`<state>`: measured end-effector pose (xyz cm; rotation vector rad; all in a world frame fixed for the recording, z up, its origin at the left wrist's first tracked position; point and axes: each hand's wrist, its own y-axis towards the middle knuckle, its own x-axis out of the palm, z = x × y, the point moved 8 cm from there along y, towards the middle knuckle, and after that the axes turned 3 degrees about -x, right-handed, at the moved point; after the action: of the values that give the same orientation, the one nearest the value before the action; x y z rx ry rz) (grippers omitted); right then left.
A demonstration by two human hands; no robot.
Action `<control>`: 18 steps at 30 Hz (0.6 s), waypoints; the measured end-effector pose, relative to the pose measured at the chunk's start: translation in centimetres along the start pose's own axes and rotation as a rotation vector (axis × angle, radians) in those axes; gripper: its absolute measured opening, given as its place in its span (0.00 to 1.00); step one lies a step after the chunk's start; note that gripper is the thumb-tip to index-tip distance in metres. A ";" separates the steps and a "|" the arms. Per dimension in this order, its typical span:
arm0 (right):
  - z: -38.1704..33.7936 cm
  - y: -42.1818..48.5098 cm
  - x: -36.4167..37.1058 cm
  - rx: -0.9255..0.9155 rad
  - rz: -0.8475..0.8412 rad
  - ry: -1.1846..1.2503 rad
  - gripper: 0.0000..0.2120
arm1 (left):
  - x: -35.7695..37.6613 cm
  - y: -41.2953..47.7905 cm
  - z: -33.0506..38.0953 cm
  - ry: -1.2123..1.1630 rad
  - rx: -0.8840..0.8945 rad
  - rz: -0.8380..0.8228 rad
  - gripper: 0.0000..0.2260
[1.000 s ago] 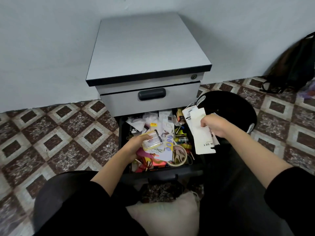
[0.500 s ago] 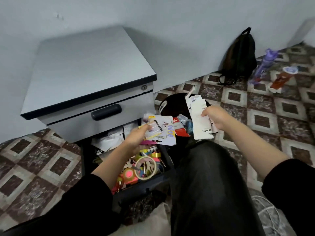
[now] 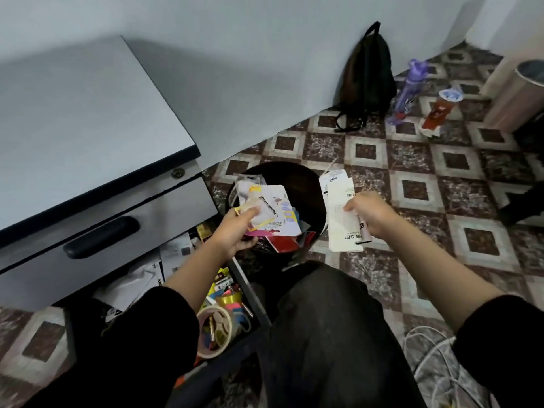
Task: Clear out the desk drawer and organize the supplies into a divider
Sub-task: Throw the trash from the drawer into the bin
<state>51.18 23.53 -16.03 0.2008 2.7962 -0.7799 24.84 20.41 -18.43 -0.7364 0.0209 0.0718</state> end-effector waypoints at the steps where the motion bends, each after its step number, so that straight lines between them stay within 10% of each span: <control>1: 0.2 0.3 -0.1 0.004 -0.001 -0.001 0.09 | 0.0 0.6 -0.2 0.032 -0.027 -0.014 0.22; 5: 1.3 1.1 0.0 0.023 0.010 -0.016 0.10 | -1.2 1.5 -2.2 0.120 -0.135 0.007 0.38; 18: 2.4 1.6 4.7 0.080 0.025 0.108 0.10 | -4.3 0.0 -4.8 0.152 -0.137 -0.014 0.28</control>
<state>47.44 23.94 -20.06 0.2997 2.8583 -0.9021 20.56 16.98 -21.81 -0.8780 0.1575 0.0036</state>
